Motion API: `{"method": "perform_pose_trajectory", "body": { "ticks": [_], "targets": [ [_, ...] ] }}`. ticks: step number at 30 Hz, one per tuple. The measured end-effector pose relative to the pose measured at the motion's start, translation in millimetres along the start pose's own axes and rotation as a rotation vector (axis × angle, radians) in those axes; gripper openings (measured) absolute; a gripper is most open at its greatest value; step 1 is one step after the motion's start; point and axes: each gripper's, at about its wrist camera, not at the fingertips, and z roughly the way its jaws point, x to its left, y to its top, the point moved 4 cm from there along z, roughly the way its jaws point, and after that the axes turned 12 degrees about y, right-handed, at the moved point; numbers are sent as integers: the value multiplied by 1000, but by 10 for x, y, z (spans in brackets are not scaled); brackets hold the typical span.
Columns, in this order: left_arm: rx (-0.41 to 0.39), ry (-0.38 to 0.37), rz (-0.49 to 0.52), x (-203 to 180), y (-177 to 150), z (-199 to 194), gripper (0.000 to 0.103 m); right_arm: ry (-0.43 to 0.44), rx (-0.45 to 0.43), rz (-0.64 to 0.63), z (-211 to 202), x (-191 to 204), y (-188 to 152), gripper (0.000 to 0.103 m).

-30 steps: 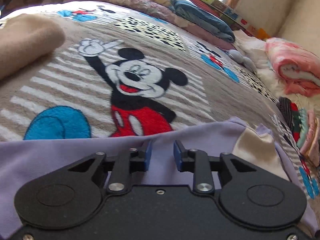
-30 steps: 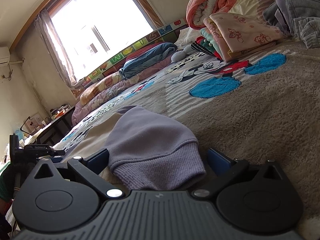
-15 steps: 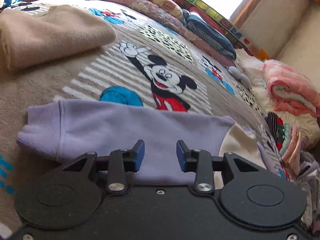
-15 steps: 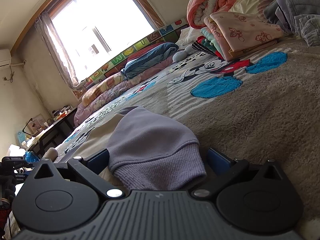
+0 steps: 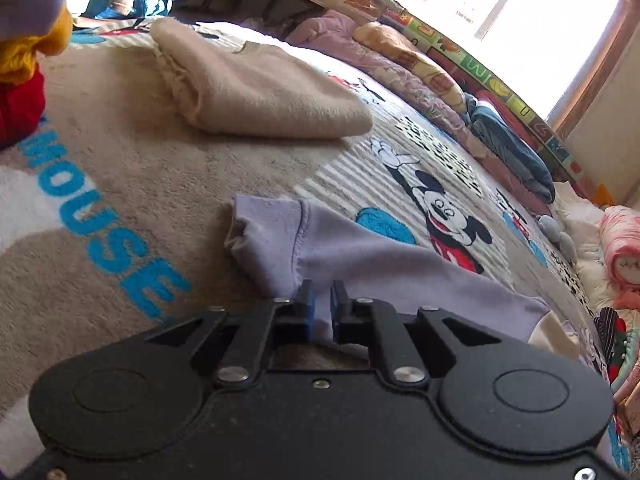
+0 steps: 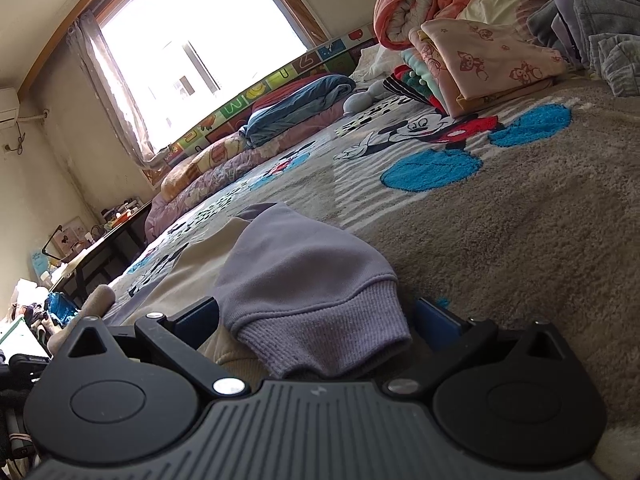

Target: Fold clothes

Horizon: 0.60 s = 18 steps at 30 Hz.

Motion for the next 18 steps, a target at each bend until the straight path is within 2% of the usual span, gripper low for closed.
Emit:
{"method": "perform_pose_trajectory", "body": {
  "ticks": [2, 3, 4, 5, 6, 9, 10, 11, 12, 13, 14, 15, 16, 17, 18],
  "targets": [
    [-8, -37, 19, -22, -1, -69, 39, 26, -11, 29, -127, 34, 30, 103],
    [14, -21, -4, 30, -17, -14, 38, 36, -18, 40, -186, 39, 43, 103],
    [38, -3, -31, 88, -34, 48, 25, 39, -25, 44, -234, 38, 55, 103],
    [35, -27, -59, 89, -6, 35, 11, 29, -34, 61, -279, 9, 63, 103],
    [29, -55, -87, 84, 26, 16, 8, 18, -42, 78, -323, -21, 70, 103],
    [13, -138, -172, 72, 123, -45, 14, -11, -71, 147, -474, -117, 72, 103],
    [7, -166, -200, 68, 156, -65, 19, -14, -80, 161, -515, -128, 69, 103],
    [2, -194, -229, 65, 189, -86, 32, -18, -83, 170, -537, -132, 63, 103],
    [32, -248, -259, 26, 235, -31, 41, -22, -86, 180, -559, -135, 57, 103],
    [71, -264, -263, -13, 255, 51, 59, -26, -81, 180, -554, -130, 49, 103],
    [109, -276, -263, -52, 274, 133, 66, -30, -76, 179, -547, -124, 41, 103],
    [154, -251, -234, -103, 269, 261, 66, -34, -70, 179, -541, -119, 32, 103],
    [147, -176, -205, -87, 271, 373, 65, -37, -63, 174, -530, -110, 22, 103],
    [114, -131, -206, -22, 285, 460, 46, -41, -56, 169, -519, -102, 11, 103],
    [117, -137, -264, 68, 310, 512, 39, -45, -53, 167, -508, -100, 7, 103]
  ]
}}
